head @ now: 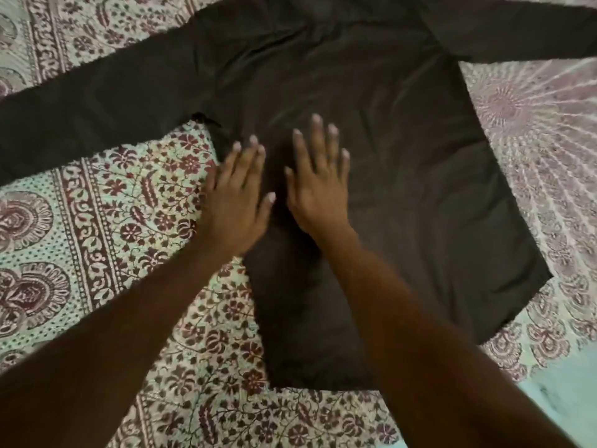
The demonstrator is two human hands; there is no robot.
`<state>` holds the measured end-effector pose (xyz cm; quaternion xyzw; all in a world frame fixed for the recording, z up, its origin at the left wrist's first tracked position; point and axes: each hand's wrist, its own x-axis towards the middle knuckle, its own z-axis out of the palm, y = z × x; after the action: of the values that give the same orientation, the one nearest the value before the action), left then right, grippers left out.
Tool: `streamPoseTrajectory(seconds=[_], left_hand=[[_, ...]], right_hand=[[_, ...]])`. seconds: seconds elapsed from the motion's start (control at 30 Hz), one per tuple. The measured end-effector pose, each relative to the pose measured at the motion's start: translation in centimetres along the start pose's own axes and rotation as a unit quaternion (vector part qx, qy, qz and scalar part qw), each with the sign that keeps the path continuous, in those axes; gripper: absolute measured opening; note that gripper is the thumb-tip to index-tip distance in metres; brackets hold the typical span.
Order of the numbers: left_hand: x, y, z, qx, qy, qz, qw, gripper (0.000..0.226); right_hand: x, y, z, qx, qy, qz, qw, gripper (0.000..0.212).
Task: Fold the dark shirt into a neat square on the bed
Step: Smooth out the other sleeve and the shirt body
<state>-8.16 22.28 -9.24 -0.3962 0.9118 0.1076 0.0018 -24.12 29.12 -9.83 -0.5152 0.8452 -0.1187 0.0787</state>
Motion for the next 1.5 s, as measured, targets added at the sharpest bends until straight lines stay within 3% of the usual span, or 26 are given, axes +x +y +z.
streamPoseTrajectory(seconds=[0.07,0.17,0.3,0.4,0.5,0.63,0.73,0.8,0.87,0.97,1.07,1.13,1.27,1.4,1.5], left_hand=[[1.4,-0.8,1.1,0.022,-0.014,-0.018,1.000,0.077],[-1.9,0.2,1.7,0.056,-0.037,-0.004,0.998,0.085],[-10.3,3.6,1.4,0.064,-0.107,0.084,0.989,0.093],[-15.5,6.6,1.8,0.036,-0.142,0.170,0.974,0.097],[-15.2,9.0,1.9,0.027,-0.121,0.233,0.965,0.093],[-6.9,10.8,2.6,0.026,-0.049,0.056,0.997,0.089],[-4.5,12.2,3.5,0.062,-0.057,-0.009,0.996,0.091],[-6.4,13.3,3.8,0.069,-0.070,0.016,0.995,0.094],[-10.3,14.6,3.8,0.063,-0.092,0.095,0.989,0.096],[-16.2,15.9,4.4,0.051,-0.120,0.193,0.973,0.098],[-16.8,16.5,4.4,0.027,-0.120,0.203,0.972,0.094],[-13.9,16.4,3.8,0.006,-0.081,0.157,0.984,0.087],[-4.8,13.9,3.0,0.030,-0.006,-0.017,0.999,0.083],[-1.3,12.3,3.5,0.042,0.010,-0.108,0.993,0.084],[-1.7,12.1,3.8,0.048,0.008,-0.104,0.993,0.083]], right_hand=[[1.3,-0.2,1.4,-0.020,-0.041,-0.026,0.999,0.062],[-4.9,3.0,0.5,-0.034,-0.026,0.049,0.998,0.063],[-19.1,9.2,-3.6,-0.060,-0.085,0.158,0.982,0.072],[-23.4,12.0,-5.5,-0.057,-0.123,0.246,0.960,0.078],[-20.6,12.8,-5.9,-0.047,-0.086,0.182,0.978,0.078],[-10.3,12.9,-4.2,-0.025,-0.034,-0.005,0.999,0.063],[-6.1,15.1,-3.5,-0.050,-0.086,-0.036,0.994,0.061],[-7.6,18.4,-4.5,-0.045,-0.083,0.032,0.995,0.063],[-11.8,22.1,-6.4,-0.039,-0.061,0.142,0.987,0.064],[-18.3,26.3,-8.7,-0.023,-0.054,0.301,0.952,0.070],[-19.0,27.9,-9.3,0.001,-0.043,0.382,0.923,0.080],[-16.0,26.8,-9.1,-0.024,-0.009,0.329,0.944,0.083],[-5.5,21.1,-6.9,-0.032,0.036,0.109,0.993,0.075],[4.6,14.1,-5.1,-0.013,-0.048,-0.064,0.997,0.068],[8.8,12.1,-4.7,-0.022,-0.133,-0.096,0.986,0.065]])
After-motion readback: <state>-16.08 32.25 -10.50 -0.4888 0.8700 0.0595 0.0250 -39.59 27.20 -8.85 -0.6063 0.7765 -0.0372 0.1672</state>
